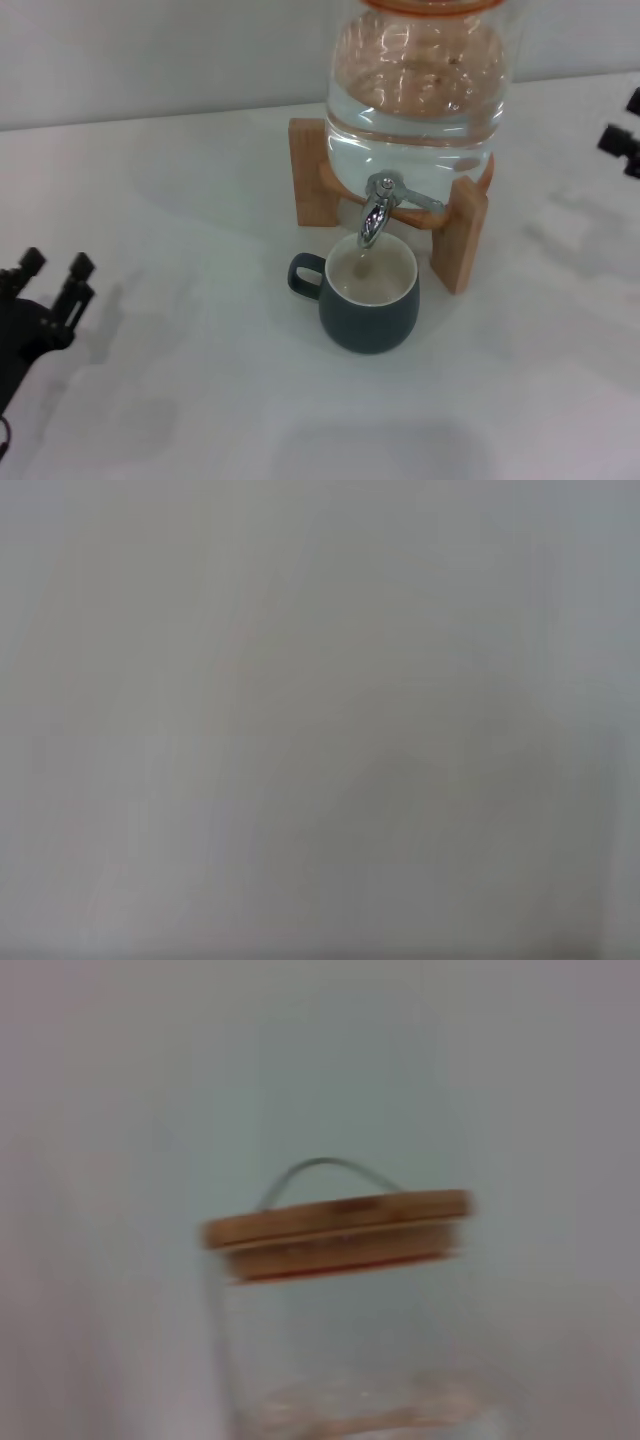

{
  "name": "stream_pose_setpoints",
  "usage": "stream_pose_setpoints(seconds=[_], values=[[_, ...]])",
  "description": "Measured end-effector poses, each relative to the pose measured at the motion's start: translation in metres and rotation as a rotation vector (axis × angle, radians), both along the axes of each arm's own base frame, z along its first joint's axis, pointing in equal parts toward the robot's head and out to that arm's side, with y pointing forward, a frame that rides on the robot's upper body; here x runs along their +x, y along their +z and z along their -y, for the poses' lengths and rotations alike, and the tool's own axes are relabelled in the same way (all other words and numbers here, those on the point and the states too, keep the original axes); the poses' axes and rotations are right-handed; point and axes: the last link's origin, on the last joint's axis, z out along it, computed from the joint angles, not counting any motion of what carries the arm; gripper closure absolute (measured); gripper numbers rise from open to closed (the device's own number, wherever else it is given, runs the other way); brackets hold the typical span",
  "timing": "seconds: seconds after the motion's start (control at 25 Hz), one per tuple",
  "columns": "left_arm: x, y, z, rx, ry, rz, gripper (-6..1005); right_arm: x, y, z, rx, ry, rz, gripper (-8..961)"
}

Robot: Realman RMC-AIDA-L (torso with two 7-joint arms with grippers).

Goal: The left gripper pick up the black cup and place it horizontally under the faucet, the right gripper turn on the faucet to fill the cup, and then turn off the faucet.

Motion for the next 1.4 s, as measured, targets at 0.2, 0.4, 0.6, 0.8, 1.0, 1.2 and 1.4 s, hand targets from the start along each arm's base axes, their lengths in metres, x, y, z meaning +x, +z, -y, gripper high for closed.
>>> stream_pose_setpoints(seconds=[0.2,0.4,0.6,0.8,1.0,1.2,1.4], values=[[-0.009,0.017,-0.012,0.056,0.039,-0.011,399,-0.037,-0.023,-0.005,-0.262,0.111,0.064,230],[-0.009,0.023,-0.018,0.088,0.05,-0.001,402,-0.05,-0.037,-0.009,-0.345,0.146,0.078,230],[-0.009,0.028,-0.021,0.119,0.055,0.015,403,-0.06,-0.05,-0.015,-0.402,0.153,0.105,231],[-0.008,0.028,-0.022,0.126,0.052,0.022,401,-0.063,-0.058,-0.021,-0.417,0.136,0.13,231],[-0.007,0.028,-0.022,0.125,0.051,0.024,399,-0.066,-0.064,-0.024,-0.427,0.135,0.152,231],[-0.007,0.027,-0.023,0.119,0.05,0.02,399,-0.075,-0.07,-0.024,-0.457,0.174,0.171,231],[-0.006,0.026,-0.023,0.115,0.049,0.018,399,-0.084,-0.074,-0.024,-0.473,0.21,0.171,231]])
